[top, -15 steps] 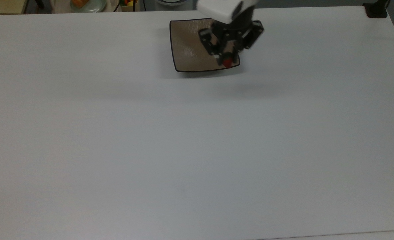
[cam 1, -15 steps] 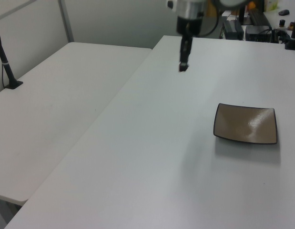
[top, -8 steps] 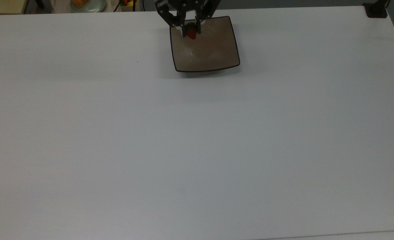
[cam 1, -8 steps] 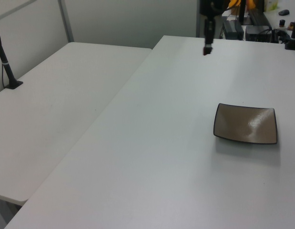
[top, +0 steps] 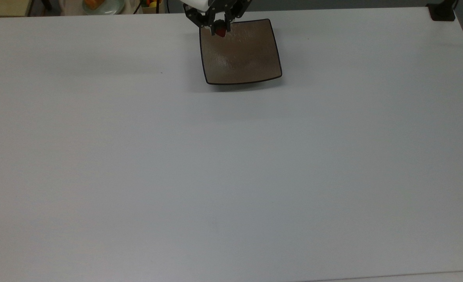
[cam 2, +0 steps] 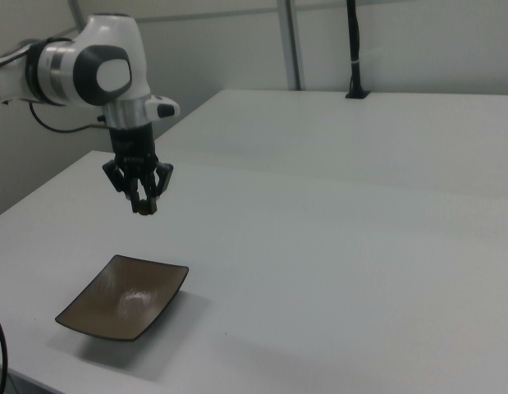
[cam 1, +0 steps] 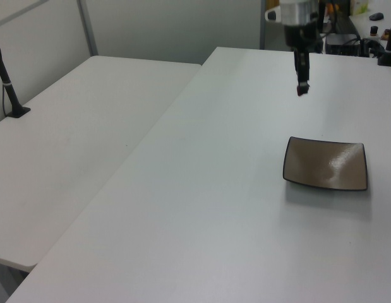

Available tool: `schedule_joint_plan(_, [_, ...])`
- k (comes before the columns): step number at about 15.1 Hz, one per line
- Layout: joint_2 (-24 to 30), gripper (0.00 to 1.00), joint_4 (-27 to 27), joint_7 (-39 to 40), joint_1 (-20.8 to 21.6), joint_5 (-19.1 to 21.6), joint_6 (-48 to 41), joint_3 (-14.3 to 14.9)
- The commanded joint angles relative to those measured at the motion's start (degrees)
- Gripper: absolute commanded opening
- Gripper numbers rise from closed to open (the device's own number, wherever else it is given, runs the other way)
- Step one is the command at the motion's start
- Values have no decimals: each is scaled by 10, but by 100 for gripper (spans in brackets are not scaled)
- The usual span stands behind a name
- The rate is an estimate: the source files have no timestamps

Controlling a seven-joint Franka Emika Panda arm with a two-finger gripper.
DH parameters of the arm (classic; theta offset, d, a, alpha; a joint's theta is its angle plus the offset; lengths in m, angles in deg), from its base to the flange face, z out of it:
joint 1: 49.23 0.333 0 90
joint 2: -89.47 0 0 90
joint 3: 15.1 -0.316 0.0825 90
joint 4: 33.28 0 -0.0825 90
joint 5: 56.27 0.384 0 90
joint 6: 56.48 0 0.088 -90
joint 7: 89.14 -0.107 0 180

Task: Strawberries on a ceramic plate
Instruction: 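Lower the strawberry onto the plate and open the gripper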

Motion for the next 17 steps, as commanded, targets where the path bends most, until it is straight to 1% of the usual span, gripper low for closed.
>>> schedule_joint_plan(1, [18,4,48,11,-15,9,-27,-7])
schedule_joint_plan(2, [18,6,59,11,-15,9,-28,-8])
schedule_joint_plan(3, [18,7,72,11,-15,8,-27,-11])
schedule_joint_plan(5, [15,7,94,11,-15,3,-23,-32])
schedule_joint_plan(7, [4,10,112,10,-14,2,-22,-39])
schedule_joint_plan(10, [-19,10,124,5,-11,1,-17,-53])
schedule_joint_plan(13, [-30,10,131,4,-4,1,-10,-53])
schedule_joint_plan(16, [-50,21,136,-4,-1,2,13,-55])
schedule_joint_plan(17, [-56,35,135,-12,-1,2,15,-57])
